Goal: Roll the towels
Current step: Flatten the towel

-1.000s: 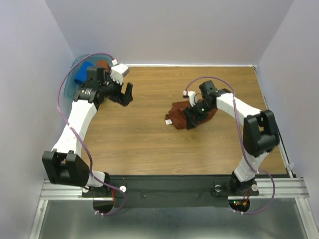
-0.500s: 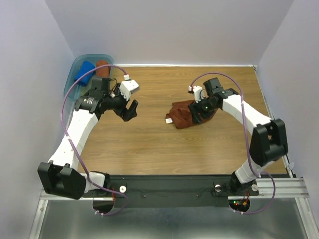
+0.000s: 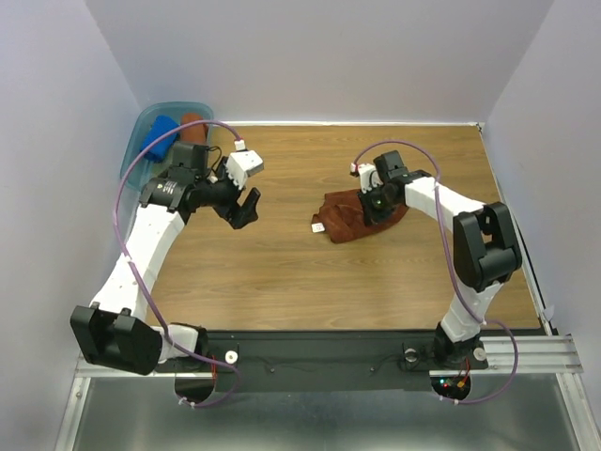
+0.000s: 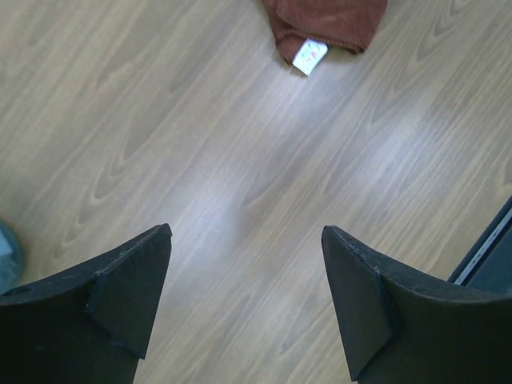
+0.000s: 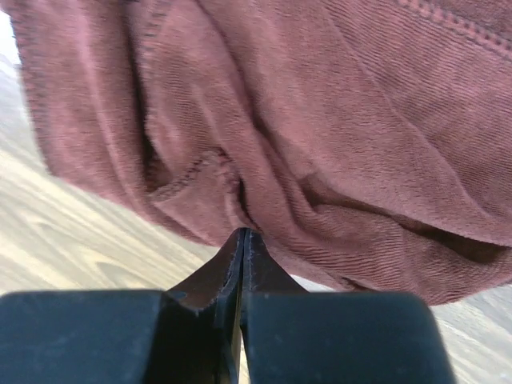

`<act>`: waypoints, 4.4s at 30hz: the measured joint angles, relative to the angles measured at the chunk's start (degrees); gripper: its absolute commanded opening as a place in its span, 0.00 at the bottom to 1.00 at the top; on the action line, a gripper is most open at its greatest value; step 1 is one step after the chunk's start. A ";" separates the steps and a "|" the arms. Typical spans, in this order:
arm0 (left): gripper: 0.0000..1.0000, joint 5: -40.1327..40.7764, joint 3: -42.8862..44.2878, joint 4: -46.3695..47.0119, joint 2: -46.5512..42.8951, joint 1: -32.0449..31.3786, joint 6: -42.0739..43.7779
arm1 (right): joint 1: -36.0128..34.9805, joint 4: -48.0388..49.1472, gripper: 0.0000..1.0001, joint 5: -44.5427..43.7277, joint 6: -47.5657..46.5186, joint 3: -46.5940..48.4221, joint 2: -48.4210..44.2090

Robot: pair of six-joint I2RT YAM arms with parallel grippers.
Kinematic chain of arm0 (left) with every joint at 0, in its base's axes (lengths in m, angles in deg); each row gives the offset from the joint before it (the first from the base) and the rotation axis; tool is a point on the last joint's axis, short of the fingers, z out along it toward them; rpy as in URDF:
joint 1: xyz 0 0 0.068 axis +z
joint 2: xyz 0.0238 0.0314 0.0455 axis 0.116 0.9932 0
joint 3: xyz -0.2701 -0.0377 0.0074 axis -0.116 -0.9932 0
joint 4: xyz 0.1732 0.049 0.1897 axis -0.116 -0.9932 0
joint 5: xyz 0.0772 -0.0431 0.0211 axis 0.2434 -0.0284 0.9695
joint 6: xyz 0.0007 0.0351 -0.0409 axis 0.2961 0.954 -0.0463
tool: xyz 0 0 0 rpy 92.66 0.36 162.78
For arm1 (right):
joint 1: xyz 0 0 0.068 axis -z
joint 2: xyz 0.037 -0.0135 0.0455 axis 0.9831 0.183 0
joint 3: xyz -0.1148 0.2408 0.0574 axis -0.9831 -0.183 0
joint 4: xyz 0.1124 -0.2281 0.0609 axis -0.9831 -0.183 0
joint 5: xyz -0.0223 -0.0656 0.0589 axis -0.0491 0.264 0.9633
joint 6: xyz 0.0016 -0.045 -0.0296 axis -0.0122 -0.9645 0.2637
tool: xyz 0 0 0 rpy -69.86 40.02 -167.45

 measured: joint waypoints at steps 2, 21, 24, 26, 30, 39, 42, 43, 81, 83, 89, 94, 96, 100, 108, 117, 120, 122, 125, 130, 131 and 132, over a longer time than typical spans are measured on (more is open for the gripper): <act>0.86 0.15 -2.12 0.42 -0.15 -0.46 0.02 | 0.00 0.04 0.01 1.62 1.09 -0.07 -0.55; 0.82 -2.82 -2.05 29.83 32.52 -12.79 -19.28 | -0.11 -0.09 0.46 3.52 1.09 2.75 -1.64; 0.82 -2.99 0.57 30.86 36.68 -12.79 -20.59 | -0.11 -0.24 0.40 3.30 0.48 2.75 0.17; 0.82 -3.26 2.80 31.54 38.93 -12.79 -21.31 | -0.13 -0.22 0.36 3.23 0.15 2.78 0.98; 0.82 -3.85 5.75 32.30 40.94 -12.79 -22.23 | -0.13 -0.28 0.14 3.30 -0.20 2.84 1.18; 0.82 -5.40 7.48 33.00 41.70 -14.23 -23.15 | -0.13 -0.44 0.00 4.13 -0.61 2.89 0.13; 0.81 -5.40 9.25 33.05 43.69 -15.26 -23.37 | -0.13 -0.44 0.01 4.24 -0.48 2.89 -1.49; 0.80 -5.38 10.12 33.05 44.76 -15.63 -23.47 | -0.13 -0.44 0.01 4.33 -0.44 2.89 -2.34; 0.00 -2.51 30.53 13.68 22.95 -5.79 -14.32 | 20.63 -2.51 0.01 9.07 3.04 27.67 -18.14; 0.00 -2.08 32.87 13.68 22.25 -5.79 -15.06 | 20.63 -2.67 0.01 9.46 3.72 31.23 -18.32; 0.00 -0.61 36.00 14.75 13.68 -6.29 -14.78 | 20.63 -3.41 0.01 12.41 5.49 37.35 -22.62; 0.00 0.44 29.27 21.66 -2.69 -7.67 -14.23 | 20.57 -3.54 0.01 17.35 6.80 39.76 -29.97; 0.00 0.52 26.45 25.29 -9.27 -7.93 -14.08 | 20.46 -3.50 0.01 20.63 7.82 41.83 -34.21; 0.00 0.28 23.80 29.62 -17.77 -8.13 -13.73 | 20.41 -3.37 0.00 24.11 9.14 46.73 -39.95; 0.00 -2.43 23.06 33.03 -24.68 -8.17 -13.51 | 20.55 -2.93 0.01 29.11 11.54 53.05 -47.43; 0.00 0.42 10.45 35.19 -25.03 -8.09 -12.28 | 20.57 -0.20 0.01 28.22 11.21 31.56 -47.52; 0.00 3.72 2.89 36.87 -22.80 -8.02 -11.02 | 20.57 2.75 0.01 26.21 10.73 21.33 -45.05; 0.00 5.92 -1.51 39.32 -20.04 -8.00 -10.36 | 20.57 4.98 0.00 25.09 10.38 16.57 -42.23; 0.00 10.03 -5.07 43.23 -11.06 -7.80 -9.57 | 20.59 10.45 0.01 22.73 9.25 11.45 -32.96; 0.00 14.14 -4.52 52.00 8.90 -7.34 -9.55 | 20.98 18.27 0.00 19.23 7.80 8.41 -16.37; 0.00 14.56 -3.80 53.20 13.60 -7.13 -9.49 | 21.09 19.56 0.01 18.78 7.52 9.35 -11.54; 0.00 15.30 -2.03 53.77 18.73 -7.04 -9.35 | 21.14 20.33 0.01 18.38 7.41 10.38 -8.83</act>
